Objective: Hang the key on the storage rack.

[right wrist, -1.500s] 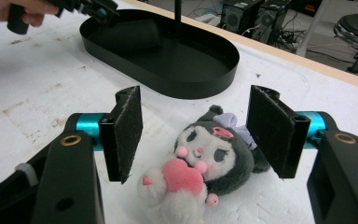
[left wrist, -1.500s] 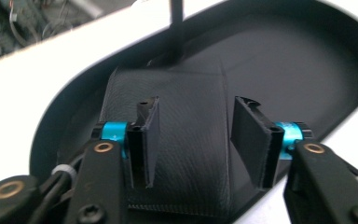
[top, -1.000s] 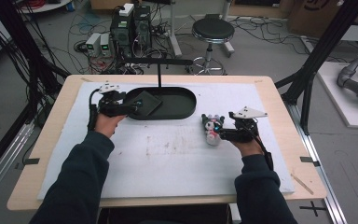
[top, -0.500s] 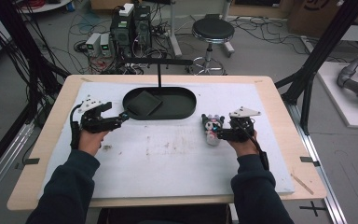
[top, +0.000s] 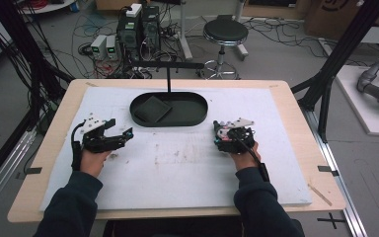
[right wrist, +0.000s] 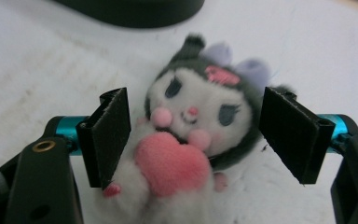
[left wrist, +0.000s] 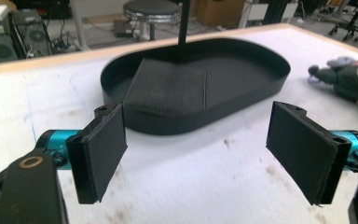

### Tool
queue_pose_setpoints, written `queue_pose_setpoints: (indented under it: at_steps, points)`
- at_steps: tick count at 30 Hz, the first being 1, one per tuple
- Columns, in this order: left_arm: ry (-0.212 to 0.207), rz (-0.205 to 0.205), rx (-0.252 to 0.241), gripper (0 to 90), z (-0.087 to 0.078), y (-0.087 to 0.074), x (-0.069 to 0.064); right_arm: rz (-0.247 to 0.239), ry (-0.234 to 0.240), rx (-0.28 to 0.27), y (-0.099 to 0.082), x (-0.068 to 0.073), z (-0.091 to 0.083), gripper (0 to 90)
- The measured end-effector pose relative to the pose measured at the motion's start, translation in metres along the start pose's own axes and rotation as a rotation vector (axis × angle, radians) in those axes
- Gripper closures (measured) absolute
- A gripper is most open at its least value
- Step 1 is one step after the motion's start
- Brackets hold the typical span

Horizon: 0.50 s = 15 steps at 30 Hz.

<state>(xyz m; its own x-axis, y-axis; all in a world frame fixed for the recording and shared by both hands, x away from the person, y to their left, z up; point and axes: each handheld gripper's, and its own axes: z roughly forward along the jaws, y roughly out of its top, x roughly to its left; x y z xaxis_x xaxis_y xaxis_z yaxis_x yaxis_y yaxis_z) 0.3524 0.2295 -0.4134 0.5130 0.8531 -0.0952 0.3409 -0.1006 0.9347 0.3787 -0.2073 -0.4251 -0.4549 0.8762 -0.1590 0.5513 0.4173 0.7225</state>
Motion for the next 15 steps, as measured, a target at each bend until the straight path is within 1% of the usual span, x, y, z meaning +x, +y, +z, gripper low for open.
queue_pose_setpoints:
  at_steps: [1,3,4,6,8,10,11,12,13,14,15]
  points:
    - [0.004,-0.007,0.0,19.9,0.0,-0.001,0.001,-0.004,-0.013,0.006,0.0,0.002,0.003,21.4]
    - [0.005,-0.02,-0.004,19.9,-0.001,-0.003,0.002,-0.028,-0.04,0.016,0.001,0.005,0.005,21.4]
    - [0.006,-0.021,-0.002,19.9,0.0,-0.004,0.003,-0.031,-0.048,0.024,0.002,0.005,0.005,21.4]
    - [0.001,-0.021,0.005,19.9,0.0,-0.006,0.004,-0.016,-0.056,0.03,0.001,0.003,0.005,21.4]
    - [-0.001,-0.027,0.011,19.9,0.001,-0.006,0.004,0.003,-0.047,0.034,0.001,0.0,0.006,21.1]
    - [-0.001,-0.027,0.011,19.9,0.002,-0.006,0.004,0.024,-0.006,0.062,0.0,-0.002,0.01,21.1]
    - [-0.004,-0.028,0.012,20.1,0.002,-0.007,0.004,0.026,0.016,0.075,0.0,0.0,0.012,21.9]
    - [-0.004,-0.027,0.017,20.3,0.002,-0.007,0.004,0.018,0.039,0.092,-0.001,0.001,0.015,25.3]
    - [-0.006,-0.025,0.017,20.4,0.002,-0.007,0.004,-0.003,0.034,0.116,-0.002,0.004,0.017,27.7]
    - [-0.005,-0.025,0.014,20.7,0.002,-0.007,0.005,-0.029,0.021,0.114,-0.002,0.007,0.018,29.8]
    - [-0.003,-0.027,0.01,21.0,0.001,-0.007,0.005,-0.044,0.021,0.114,0.0,0.008,0.017,33.1]
